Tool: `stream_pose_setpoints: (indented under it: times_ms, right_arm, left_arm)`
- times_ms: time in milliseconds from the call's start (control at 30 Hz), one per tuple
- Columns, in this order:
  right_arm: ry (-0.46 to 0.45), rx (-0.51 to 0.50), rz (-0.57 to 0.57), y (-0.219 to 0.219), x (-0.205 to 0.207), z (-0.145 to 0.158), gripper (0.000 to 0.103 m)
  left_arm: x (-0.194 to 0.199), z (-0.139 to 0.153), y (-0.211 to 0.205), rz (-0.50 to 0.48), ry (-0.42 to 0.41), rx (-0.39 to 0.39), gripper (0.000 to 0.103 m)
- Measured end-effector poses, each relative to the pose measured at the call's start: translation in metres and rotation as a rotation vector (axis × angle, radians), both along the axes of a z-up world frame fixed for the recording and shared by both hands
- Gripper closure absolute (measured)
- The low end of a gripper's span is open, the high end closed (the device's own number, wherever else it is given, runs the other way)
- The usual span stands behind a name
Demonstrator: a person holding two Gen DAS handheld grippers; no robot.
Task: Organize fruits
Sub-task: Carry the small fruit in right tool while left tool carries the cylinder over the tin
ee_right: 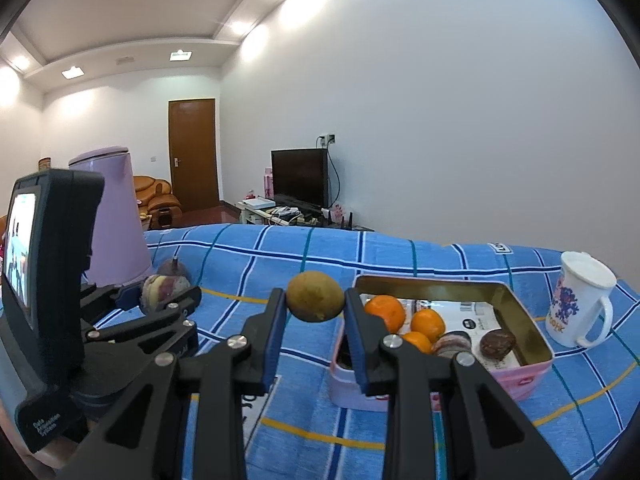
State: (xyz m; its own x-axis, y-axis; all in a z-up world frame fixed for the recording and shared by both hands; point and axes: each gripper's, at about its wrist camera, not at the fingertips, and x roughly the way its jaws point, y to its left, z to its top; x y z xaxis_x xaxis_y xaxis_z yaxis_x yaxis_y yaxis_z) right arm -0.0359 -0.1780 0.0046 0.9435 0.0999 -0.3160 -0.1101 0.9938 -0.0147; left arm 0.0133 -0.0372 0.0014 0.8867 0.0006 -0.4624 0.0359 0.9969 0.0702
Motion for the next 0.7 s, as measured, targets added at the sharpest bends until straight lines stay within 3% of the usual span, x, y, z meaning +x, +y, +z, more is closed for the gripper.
stream_pose_setpoints:
  times_ms: [267, 700]
  right_arm:
    - [-0.010, -0.006, -0.018, -0.015, -0.007, 0.001, 0.071]
    - [-0.026, 0.016, -0.070, -0.049, -0.013, 0.008, 0.071]
  left_arm:
    - [-0.004, 0.000, -0.015, -0.026, -0.002, 0.014, 0.064]
    - [-0.005, 0.007, -0.042, -0.070, 0.012, -0.025, 0.064]
